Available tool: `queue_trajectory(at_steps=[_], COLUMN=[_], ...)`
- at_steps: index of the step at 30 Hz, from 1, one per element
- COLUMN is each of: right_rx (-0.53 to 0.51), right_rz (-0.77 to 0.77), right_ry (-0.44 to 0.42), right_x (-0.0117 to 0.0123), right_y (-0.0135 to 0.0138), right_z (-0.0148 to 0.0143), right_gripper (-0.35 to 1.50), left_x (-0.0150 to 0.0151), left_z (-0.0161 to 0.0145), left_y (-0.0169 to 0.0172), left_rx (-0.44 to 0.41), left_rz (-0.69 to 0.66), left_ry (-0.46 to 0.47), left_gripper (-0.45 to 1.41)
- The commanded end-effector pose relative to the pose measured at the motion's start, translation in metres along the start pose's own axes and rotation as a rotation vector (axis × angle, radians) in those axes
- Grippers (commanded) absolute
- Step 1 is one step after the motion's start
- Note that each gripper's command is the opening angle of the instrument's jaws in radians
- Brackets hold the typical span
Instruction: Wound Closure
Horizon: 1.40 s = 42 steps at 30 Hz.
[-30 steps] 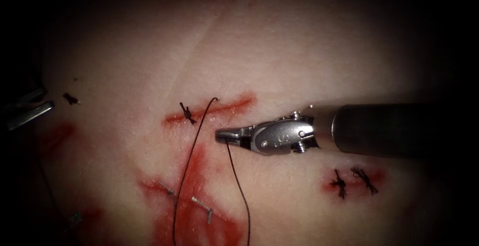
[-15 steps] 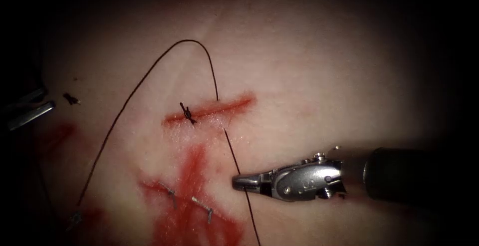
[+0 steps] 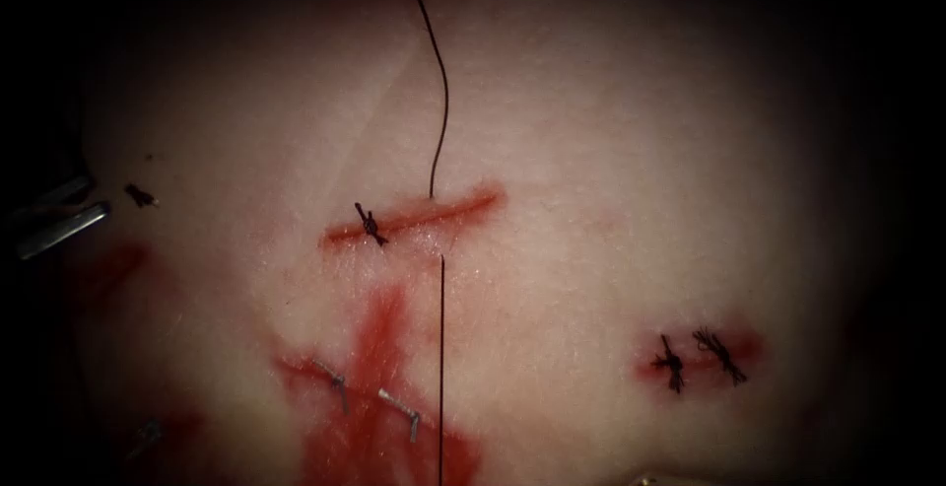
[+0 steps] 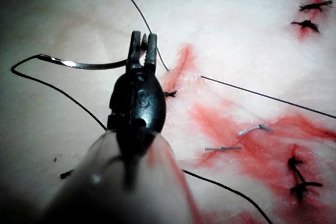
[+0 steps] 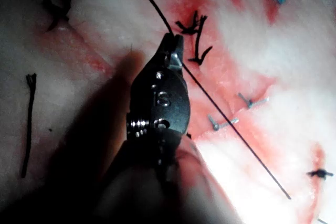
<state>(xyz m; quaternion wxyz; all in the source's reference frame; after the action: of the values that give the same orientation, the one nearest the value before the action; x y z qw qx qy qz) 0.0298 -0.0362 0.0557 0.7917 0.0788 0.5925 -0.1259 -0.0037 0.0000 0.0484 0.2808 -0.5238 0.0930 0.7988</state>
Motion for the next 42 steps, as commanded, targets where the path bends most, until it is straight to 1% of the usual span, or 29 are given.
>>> queue_trajectory(at_steps=[1,2,3,4,5,6,8,10,11,15,16,17,18,19,22,24,25,27,28,29,30,32,33,34,35,36,37,39,42], right_rx=[0.001,-0.013,-0.013,-0.035,-0.035,-0.055,-0.097,-0.131,-0.156,-0.188,-0.198,-0.210,-0.210,-0.230,-0.268,-0.291,-0.291,-0.325,-0.339,-0.343,-0.343,-0.337,-0.337,-0.332,-0.331,-0.332,-0.331,-0.331,-0.332], right_rz=[0.010,0.032,0.032,0.042,0.042,0.050,0.066,0.071,0.051,0.025,0.004,-0.026,-0.026,-0.025,-0.075,-0.077,-0.077,-0.081,-0.084,-0.088,-0.088,-0.101,-0.101,-0.113,-0.124,-0.130,-0.128,-0.118,-0.110], right_ry=[0.001,0.011,0.011,0.028,0.028,0.036,0.034,0.019,-0.001,-0.022,-0.033,-0.047,-0.047,-0.070,-0.090,-0.098,-0.098,-0.101,-0.093,-0.092,-0.092,-0.126,-0.126,-0.146,-0.148,-0.150,-0.149,-0.148,-0.149], right_x=[0.0001,0.0001,0.0001,-0.0003,-0.0003,-0.0007,-0.0015,-0.0024,-0.0036,-0.0060,-0.0071,-0.0079,-0.0079,-0.0090,-0.0111,-0.0122,-0.0122,-0.0132,-0.0142,-0.0148,-0.0148,-0.0165,-0.0165,-0.0178,-0.0190,-0.0195,-0.0206,-0.0213,-0.0218], right_y=[-0.0005,0.0005,0.0005,0.0018,0.0018,0.0027,0.0043,0.0062,0.0082,0.0116,0.0127,0.0134,0.0134,0.0144,0.0163,0.0173,0.0173,0.0183,0.0189,0.0192,0.0192,0.0195,0.0195,0.0194,0.0192,0.0192,0.0191,0.0190,0.0190], right_z=[0.0011,0.0010,0.0010,0.0007,0.0007,0.0002,-0.0005,-0.0015,-0.0025,-0.0041,-0.0045,-0.0047,-0.0047,-0.0047,-0.0042,-0.0038,-0.0038,-0.0032,-0.0024,-0.0018,-0.0018,-0.0002,-0.0002,0.0006,0.0011,0.0013,0.0014,0.0015,0.0015], right_gripper=[-0.35,0.47,0.47,1.10,1.10,1.18,1.28,1.30,1.31,1.30,1.23,1.20,1.20,1.20,1.20,1.20,1.20,1.25,1.30,1.30,1.30,1.30,1.30,1.30,1.28,1.28,1.28,1.28,1.28], left_x=[-0.0003,-0.0003,-0.0003,-0.0003,-0.0003,-0.0003,-0.0003,-0.0003,-0.0003,-0.0004,-0.0004,-0.0004,-0.0004,-0.0004,-0.0004,-0.0004,-0.0004,-0.0004,-0.0004,-0.0004,-0.0004,-0.0004,-0.0004,-0.0004,-0.0004,-0.0004,-0.0004,-0.0004,-0.0004], left_z=[0.0007,0.0007,0.0007,0.0007,0.0007,0.0007,0.0007,0.0007,0.0007,0.0007,0.0007,0.0007,0.0007,0.0007,0.0008,0.0008,0.0008,0.0008,0.0008,0.0008,0.0008,0.0008,0.0008,0.0007,0.0007,0.0007,0.0007,0.0007,0.0007], left_y=[0.0000,0.0000,0.0000,0.0000,0.0000,0.0000,0.0000,0.0000,0.0000,0.0000,0.0000,0.0000,0.0000,0.0000,0.0000,0.0000,0.0000,0.0000,0.0000,0.0000,0.0000,0.0000,0.0000,0.0000,0.0000,0.0000,0.0000,0.0000,0.0001], left_rx=[-0.001,-0.001,-0.001,-0.001,-0.001,-0.001,-0.001,-0.001,-0.001,-0.001,-0.001,-0.001,-0.001,-0.001,0.000,0.000,0.000,0.000,0.000,0.000,0.000,0.000,0.000,0.000,0.000,0.000,0.000,0.000,0.000], left_rz=[0.000,0.000,0.000,0.000,0.000,0.000,0.000,0.000,0.000,0.001,0.001,0.001,0.001,0.001,0.001,0.001,0.001,0.001,0.001,0.001,0.001,0.001,0.001,0.001,0.002,0.002,0.002,0.001,0.001], left_ry=[0.001,0.001,0.001,0.001,0.001,0.001,0.001,0.001,0.002,0.002,0.002,0.002,0.002,0.002,0.002,0.002,0.002,0.002,0.002,0.002,0.002,0.002,0.002,0.002,0.002,0.002,0.002,0.002,0.002], left_gripper=[-0.45,-0.45,-0.45,-0.45,-0.45,-0.45,-0.45,-0.45,-0.45,-0.45,-0.45,-0.45,-0.45,-0.45,-0.45,-0.45,-0.45,-0.45,-0.45,-0.45,-0.45,-0.45,-0.45,-0.45,-0.45,-0.45,-0.45,-0.45,-0.45])
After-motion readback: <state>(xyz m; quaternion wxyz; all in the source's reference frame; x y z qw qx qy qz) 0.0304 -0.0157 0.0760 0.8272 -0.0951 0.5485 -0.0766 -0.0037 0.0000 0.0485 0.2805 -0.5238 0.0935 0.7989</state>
